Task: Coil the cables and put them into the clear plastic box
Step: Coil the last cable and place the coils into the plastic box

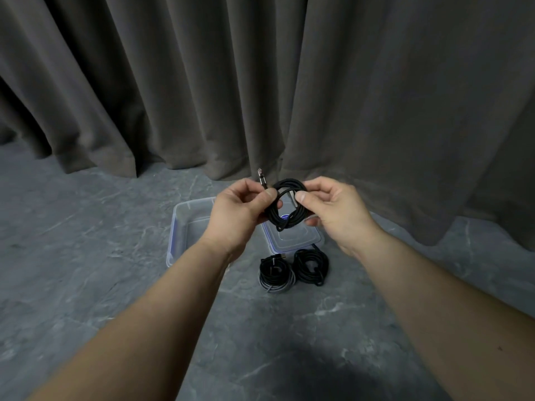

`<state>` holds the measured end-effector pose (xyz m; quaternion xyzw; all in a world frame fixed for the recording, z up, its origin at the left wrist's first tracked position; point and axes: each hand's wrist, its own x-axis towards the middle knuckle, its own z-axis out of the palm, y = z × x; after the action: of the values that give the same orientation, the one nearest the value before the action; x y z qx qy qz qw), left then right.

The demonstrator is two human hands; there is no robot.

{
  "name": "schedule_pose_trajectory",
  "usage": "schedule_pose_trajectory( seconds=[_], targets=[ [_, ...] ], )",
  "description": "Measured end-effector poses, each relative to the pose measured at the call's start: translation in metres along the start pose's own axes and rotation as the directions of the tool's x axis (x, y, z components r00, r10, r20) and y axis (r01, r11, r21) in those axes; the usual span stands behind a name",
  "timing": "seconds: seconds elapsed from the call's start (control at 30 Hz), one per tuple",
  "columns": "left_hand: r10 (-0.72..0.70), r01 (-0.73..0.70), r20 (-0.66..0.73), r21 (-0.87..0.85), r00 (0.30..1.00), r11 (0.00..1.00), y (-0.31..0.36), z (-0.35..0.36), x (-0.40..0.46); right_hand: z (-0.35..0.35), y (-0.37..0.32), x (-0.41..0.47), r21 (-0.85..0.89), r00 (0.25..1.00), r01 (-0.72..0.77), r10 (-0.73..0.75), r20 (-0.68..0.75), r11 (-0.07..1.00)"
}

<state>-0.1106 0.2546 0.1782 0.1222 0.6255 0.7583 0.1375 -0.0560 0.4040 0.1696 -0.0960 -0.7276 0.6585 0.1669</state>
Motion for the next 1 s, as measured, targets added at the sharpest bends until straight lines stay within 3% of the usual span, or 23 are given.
schedule_pose_trajectory(
  seconds=[0.17,0.3,0.47,0.7,0.83,1.0],
  targets=[
    [0.118,-0.118,0.009,0.168,0.993,0.979,-0.005,0.001,-0.001,0.002,0.001,0.001,0.001,0.999,0.026,-0.026,-0.029,1.0],
    [0.201,-0.185,0.005,0.412,0.98,0.892,-0.008,0.007,-0.003,0.0,0.002,0.003,-0.051,0.993,0.092,-0.095,-0.063,0.994],
    [0.283,-0.209,-0.047,0.561,0.958,0.801,-0.013,0.013,-0.003,0.002,-0.003,0.001,-0.016,0.995,0.071,-0.071,-0.067,0.997],
    [0.368,-0.225,-0.075,0.674,0.927,0.703,-0.01,0.015,-0.002,-0.002,-0.003,-0.001,0.166,0.996,-0.07,0.059,0.071,0.984],
    [0.345,-0.19,-0.127,0.636,0.93,0.748,-0.013,0.009,0.0,-0.002,-0.006,-0.005,0.206,0.968,-0.178,0.133,0.214,0.962],
    [0.327,-0.188,-0.143,0.58,0.934,0.793,-0.015,0.008,0.003,0.002,-0.009,-0.005,0.32,0.964,-0.224,0.161,0.213,0.921]
  ],
)
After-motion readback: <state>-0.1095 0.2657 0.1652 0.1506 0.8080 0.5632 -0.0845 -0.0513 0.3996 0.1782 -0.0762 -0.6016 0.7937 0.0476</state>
